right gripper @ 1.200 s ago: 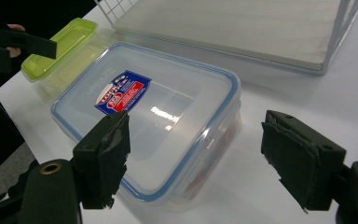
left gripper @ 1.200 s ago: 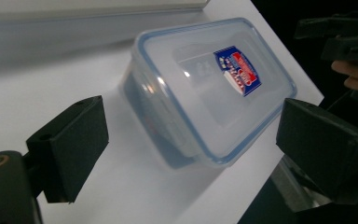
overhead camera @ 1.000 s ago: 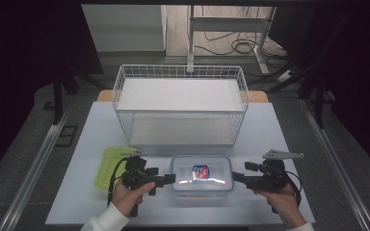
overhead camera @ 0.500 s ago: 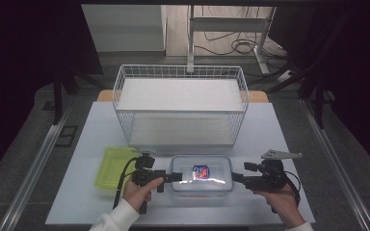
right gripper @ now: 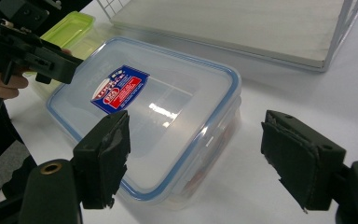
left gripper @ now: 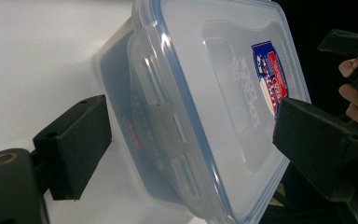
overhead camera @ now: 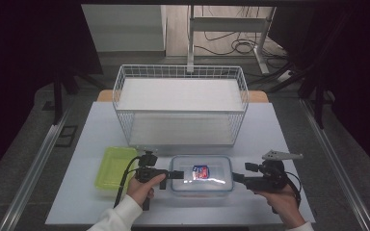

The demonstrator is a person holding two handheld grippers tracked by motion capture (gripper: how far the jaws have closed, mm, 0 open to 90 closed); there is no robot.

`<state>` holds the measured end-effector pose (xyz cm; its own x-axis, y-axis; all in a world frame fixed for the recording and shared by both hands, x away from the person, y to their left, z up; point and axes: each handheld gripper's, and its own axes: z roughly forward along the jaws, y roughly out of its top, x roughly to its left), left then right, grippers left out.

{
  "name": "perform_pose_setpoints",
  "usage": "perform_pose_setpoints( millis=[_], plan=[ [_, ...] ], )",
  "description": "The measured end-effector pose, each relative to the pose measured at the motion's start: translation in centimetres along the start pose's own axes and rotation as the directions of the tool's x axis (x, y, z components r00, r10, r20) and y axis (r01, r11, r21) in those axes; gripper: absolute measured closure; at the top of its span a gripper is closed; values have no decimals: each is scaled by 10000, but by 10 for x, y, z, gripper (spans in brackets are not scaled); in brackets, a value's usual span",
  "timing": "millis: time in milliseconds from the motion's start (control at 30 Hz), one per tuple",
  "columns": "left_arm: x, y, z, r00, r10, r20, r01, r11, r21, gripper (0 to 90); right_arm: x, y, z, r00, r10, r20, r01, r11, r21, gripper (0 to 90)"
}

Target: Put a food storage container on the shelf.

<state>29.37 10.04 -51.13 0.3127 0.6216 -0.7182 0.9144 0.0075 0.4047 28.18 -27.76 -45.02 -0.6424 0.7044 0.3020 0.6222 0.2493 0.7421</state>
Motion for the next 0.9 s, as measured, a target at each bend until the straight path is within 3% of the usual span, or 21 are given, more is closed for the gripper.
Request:
perform_pose_setpoints(
  millis=[100, 133, 233, 433, 667, 900],
  plan=[
    [1, 0, 2, 10000, -65, 19, 65, 9999, 80, 126, 0, 0, 2, 10000, -43, -17, 43, 10000, 67, 240],
    [4, -1, 4, 9995, -186, 256, 183, 9998, 116, 129, 0, 0, 2, 10000, -35, -25, 35, 10000, 71, 240],
    [8, -3, 6, 9980, -491, 407, 482, 9986, 231, 138, 0, 0, 3, 10000, -93, -2, 93, 9999, 86, 240],
    [8, -3, 6, 9968, -360, 720, 339, 9989, 309, 188, -1, 0, 3, 10000, -44, 32, 44, 9999, 115, 241],
    [8, -2, 2, 9980, -218, 586, 210, 9997, 145, 278, -2, -1, 4, 10000, 64, -58, -63, 9999, 142, 241],
    [9, -2, -1, 9980, -186, 603, 182, 9998, 68, 322, -7, 2, 13, 9969, 654, -433, -632, 9967, 515, 231]
  ],
)
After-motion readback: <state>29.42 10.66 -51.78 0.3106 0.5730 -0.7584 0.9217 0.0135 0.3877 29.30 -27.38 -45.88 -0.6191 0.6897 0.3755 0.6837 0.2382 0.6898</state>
